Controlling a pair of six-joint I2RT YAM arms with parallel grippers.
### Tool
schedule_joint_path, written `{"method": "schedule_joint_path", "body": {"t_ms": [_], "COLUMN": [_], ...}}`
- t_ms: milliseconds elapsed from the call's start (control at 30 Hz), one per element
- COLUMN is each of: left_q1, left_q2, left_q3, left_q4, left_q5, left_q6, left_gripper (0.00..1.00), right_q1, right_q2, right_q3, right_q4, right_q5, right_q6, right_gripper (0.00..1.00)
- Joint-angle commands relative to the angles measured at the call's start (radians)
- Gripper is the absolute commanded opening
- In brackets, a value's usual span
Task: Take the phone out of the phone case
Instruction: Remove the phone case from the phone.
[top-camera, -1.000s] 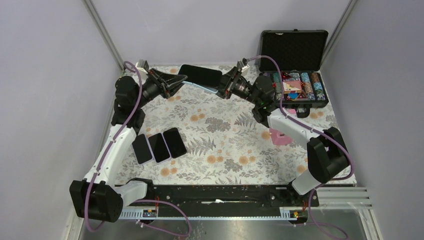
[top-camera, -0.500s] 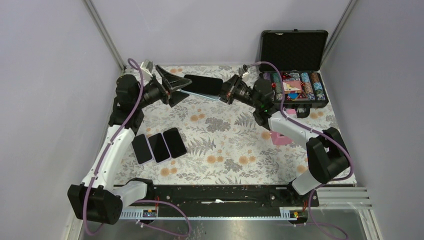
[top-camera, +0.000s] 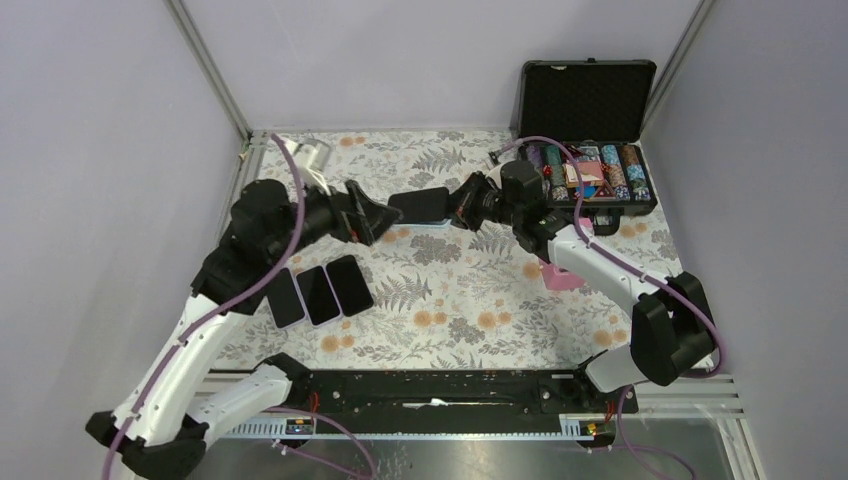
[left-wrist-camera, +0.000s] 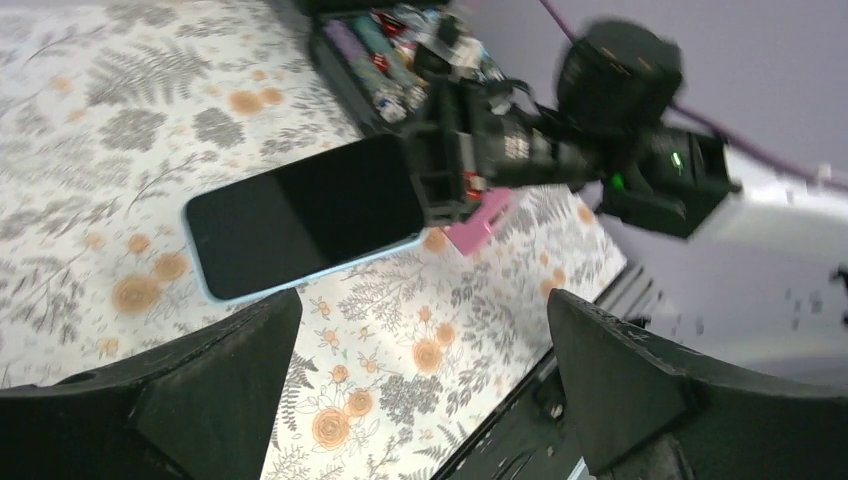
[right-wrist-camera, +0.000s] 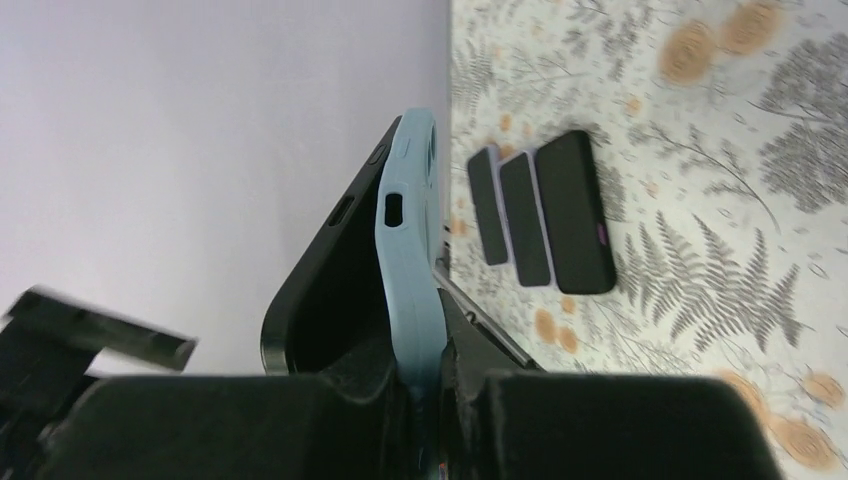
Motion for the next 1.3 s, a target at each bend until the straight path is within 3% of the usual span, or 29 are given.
{"method": "schedule_joint_path", "body": {"t_ms": [0,167,267,367,500,900,1267], "left_q1": [-0.201,-0.441,-0.505,-0.524,-0.531,-0.53,-0.531], "left_q2": [0.012,0.108,0.147,0.175,0.216,0.293,0.316], "left_q3": [0.016,0.01,-0.016,-0.036,-0.026,-0.025,-0.037], "left_q4": [0.06,0.062,0.106,0.158,0.192,0.196,0.201], "left_q5": [-0.209,-0.485,-0.572,-0.588,-0.619,-0.61,-0.678], "left_q6": [0.259,0.449,0.503,0.504,0.489,0.455,0.488], "left_gripper": [0.98,0.98,0.98,0.96,0.83,0.83,0.68], "right_q1": [0.032,0.052,0.06,0.067,0.078,0.083,0.084], "right_q2": [-0.045,-0.036,-0.039,-0.036,-0.045,-0.096,-0.121], "right_q3": [0.11,0.176,0.195,0.219,0.219,0.199,0.177], "right_q4": [-0.129,-0.312,-0.359,-0.42,-0.443,-0.446,-0.457], "right_q5": [0.048,0.096,0.115,0.135,0.147,0.15,0.109], "right_q6": [-0.074,-0.107,-0.105,-0.112,-0.109,-0.076,-0.048], "right_gripper": [0.0,0.0,0.0,0.0,0.0,0.0,0.0]}}
